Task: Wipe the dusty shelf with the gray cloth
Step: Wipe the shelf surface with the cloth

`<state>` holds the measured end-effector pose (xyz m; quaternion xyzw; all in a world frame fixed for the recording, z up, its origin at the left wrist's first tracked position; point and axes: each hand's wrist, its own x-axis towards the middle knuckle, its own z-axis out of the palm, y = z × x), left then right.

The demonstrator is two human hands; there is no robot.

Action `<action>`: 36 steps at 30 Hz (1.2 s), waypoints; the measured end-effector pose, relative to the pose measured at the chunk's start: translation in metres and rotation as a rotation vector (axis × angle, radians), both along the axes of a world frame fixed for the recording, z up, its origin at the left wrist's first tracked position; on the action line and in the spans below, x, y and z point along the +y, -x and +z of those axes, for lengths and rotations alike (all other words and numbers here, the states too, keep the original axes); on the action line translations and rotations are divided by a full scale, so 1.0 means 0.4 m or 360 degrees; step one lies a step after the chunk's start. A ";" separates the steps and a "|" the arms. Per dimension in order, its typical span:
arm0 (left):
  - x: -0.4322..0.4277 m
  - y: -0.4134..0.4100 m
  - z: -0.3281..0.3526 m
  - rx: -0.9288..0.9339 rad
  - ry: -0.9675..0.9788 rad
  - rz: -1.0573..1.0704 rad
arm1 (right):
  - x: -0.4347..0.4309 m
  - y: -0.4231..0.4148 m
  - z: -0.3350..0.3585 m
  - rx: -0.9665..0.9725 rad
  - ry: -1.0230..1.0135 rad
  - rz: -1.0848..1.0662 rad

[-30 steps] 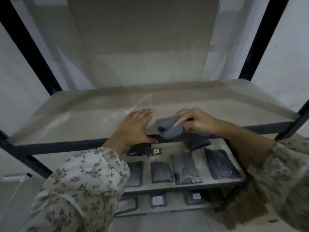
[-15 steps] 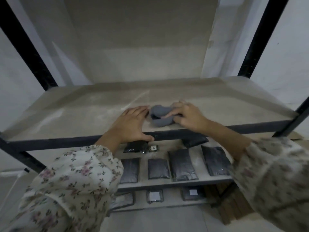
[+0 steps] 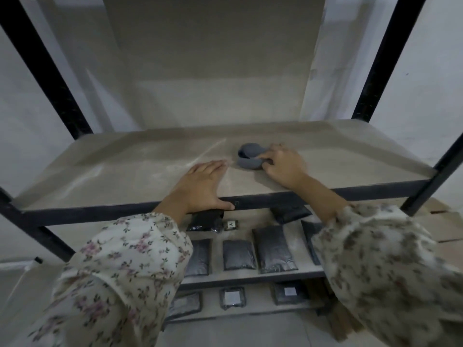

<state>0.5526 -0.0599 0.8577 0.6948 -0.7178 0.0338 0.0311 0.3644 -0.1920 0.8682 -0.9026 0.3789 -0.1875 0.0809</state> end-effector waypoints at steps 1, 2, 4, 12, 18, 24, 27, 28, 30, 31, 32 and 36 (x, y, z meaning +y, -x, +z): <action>0.001 0.003 0.001 0.0005 -0.0004 -0.0006 | 0.026 0.006 -0.003 -0.0023 0.0000 0.0022; 0.002 0.004 0.002 0.0013 -0.0006 -0.0010 | 0.059 0.015 -0.001 -0.0054 0.0007 0.0061; 0.001 0.006 0.004 0.0030 0.0002 -0.0003 | 0.123 0.033 0.001 -0.0115 0.0021 0.0135; 0.040 -0.050 -0.004 0.0020 -0.0004 -0.0160 | 0.175 0.060 0.042 -0.0686 -0.0540 0.0110; 0.090 -0.135 -0.001 -0.0110 -0.0015 -0.0192 | 0.113 -0.049 0.030 0.0263 -0.0033 -0.0580; 0.095 -0.209 -0.002 -0.0090 -0.0073 -0.0115 | 0.270 -0.151 0.015 0.0159 -0.0014 -0.0246; 0.091 -0.219 -0.003 -0.0092 -0.0072 -0.0113 | 0.202 -0.160 0.061 -0.0181 -0.0355 -0.0202; 0.092 -0.219 -0.004 -0.0072 -0.0070 -0.0108 | 0.155 -0.162 0.071 -0.0195 -0.0388 -0.0257; 0.093 -0.222 -0.006 -0.0009 -0.0062 -0.0096 | 0.077 -0.165 0.082 -0.0119 -0.0408 -0.0439; 0.095 -0.223 -0.006 0.0005 -0.0061 -0.0098 | 0.052 -0.171 0.077 -0.0003 -0.0403 -0.0532; 0.096 -0.226 -0.005 0.0004 -0.0065 -0.0107 | 0.039 -0.184 0.064 0.0171 -0.0339 -0.0581; 0.099 -0.239 0.004 -0.0009 -0.0113 -0.0155 | 0.084 -0.246 0.024 0.0435 0.0045 -0.0457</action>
